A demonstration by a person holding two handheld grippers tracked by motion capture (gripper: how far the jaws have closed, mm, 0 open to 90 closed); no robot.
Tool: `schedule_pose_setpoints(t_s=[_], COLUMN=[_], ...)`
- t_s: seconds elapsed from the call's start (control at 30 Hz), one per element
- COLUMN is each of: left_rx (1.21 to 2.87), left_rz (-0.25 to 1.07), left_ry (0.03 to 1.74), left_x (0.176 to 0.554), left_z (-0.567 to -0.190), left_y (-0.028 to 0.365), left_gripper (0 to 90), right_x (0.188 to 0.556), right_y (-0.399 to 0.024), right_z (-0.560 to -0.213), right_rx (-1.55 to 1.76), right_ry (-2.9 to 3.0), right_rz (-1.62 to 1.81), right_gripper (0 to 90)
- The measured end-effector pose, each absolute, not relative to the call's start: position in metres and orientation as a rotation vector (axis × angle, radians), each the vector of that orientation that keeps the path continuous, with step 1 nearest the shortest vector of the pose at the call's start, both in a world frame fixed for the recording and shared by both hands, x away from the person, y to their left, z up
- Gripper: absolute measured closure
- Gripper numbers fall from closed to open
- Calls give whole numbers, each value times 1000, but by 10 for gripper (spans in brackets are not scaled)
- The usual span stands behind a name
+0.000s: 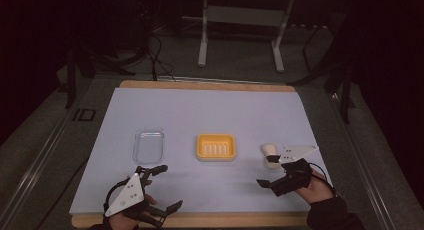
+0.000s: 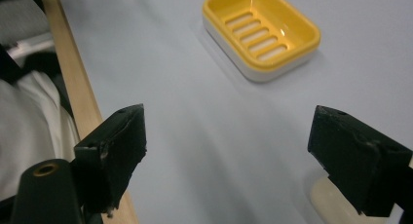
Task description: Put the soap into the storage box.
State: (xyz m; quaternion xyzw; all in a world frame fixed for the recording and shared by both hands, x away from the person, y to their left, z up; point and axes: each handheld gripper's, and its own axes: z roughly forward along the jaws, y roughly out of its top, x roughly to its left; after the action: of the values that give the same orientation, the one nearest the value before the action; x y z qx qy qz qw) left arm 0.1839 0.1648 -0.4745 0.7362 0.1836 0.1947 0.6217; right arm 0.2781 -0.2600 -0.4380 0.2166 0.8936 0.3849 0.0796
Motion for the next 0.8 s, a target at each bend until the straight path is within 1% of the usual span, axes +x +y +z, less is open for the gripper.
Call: schedule_pose_setpoints(t_s=[0.2, 0.43, 0.7, 0.8], left_rx=[1702, 1705, 1714, 1716], left_rz=[448, 451, 453, 453], left_ry=[416, 416, 411, 411], left_x=[184, 184, 184, 184], left_z=[-475, -475, -475, -476], left_y=[164, 163, 162, 161], left_gripper=[1, 1, 1, 1], right_x=[277, 275, 272, 272], right_y=[-253, -256, -260, -260], right_z=[-442, -442, -447, -451], right_rx=[702, 810, 920, 962], right_ry=[2749, 2742, 2746, 2757], right_rz=[967, 840, 810, 735], right_gripper=[139, 142, 147, 149])
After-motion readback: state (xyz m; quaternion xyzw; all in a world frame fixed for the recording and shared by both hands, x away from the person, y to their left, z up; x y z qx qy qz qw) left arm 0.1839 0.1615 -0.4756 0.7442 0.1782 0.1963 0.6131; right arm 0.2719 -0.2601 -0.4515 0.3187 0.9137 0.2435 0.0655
